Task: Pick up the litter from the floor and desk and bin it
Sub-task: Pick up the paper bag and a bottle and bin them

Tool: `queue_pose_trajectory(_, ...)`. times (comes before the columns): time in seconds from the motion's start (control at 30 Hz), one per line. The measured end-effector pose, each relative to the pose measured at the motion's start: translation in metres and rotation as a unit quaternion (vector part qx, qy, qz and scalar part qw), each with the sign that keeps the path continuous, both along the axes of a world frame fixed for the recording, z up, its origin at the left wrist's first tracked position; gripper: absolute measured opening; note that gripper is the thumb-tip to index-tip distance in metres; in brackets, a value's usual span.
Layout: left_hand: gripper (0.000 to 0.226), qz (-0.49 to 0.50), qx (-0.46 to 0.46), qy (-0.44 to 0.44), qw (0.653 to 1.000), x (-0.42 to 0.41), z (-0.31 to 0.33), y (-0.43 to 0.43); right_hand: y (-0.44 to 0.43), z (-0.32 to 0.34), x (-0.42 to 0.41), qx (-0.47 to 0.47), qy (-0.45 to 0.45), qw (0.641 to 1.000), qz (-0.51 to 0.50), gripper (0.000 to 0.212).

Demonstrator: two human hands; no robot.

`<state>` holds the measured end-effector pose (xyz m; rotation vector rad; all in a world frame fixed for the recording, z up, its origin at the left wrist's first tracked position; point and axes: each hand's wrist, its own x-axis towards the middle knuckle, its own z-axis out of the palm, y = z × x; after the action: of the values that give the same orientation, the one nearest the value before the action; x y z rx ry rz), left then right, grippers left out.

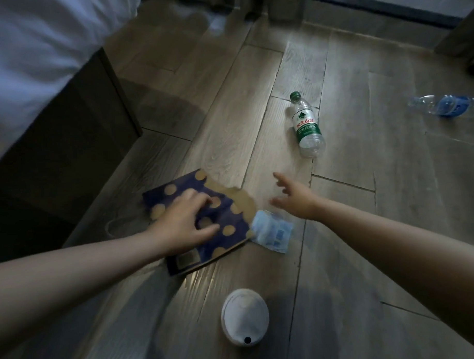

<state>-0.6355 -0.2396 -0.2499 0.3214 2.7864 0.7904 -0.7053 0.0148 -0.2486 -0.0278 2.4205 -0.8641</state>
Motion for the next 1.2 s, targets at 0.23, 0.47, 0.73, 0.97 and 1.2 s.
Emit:
queue_pose_trajectory(0.23,0.100,-0.063,-0.196,-0.072,0.976,0.012,-0.030,0.015,0.035,-0.018,0.019,0.132,0.005,0.991,0.013,0.067)
queue_pose_trajectory(0.47,0.064,-0.056,-0.142,-0.105,0.983,0.007,-0.032,0.018,0.015,-0.044,0.046,0.188,0.050,0.978,0.078,0.063)
queue_pose_trajectory(0.73,0.088,-0.018,-0.042,-0.122,0.992,0.017,-0.026,0.003,0.019,-0.050,0.038,0.048,-0.017,0.991,-0.127,0.023)
queue_pose_trajectory(0.97,0.101,0.003,-0.027,-0.116,0.993,0.022,-0.026,0.001,0.003,-0.006,0.032,-0.196,0.003,0.936,-0.292,0.013)
queue_pose_trajectory(1.2,0.120,0.055,-0.023,-0.082,0.995,0.022,-0.029,-0.006,-0.029,0.023,0.036,-0.334,-0.044,0.896,-0.289,0.007)
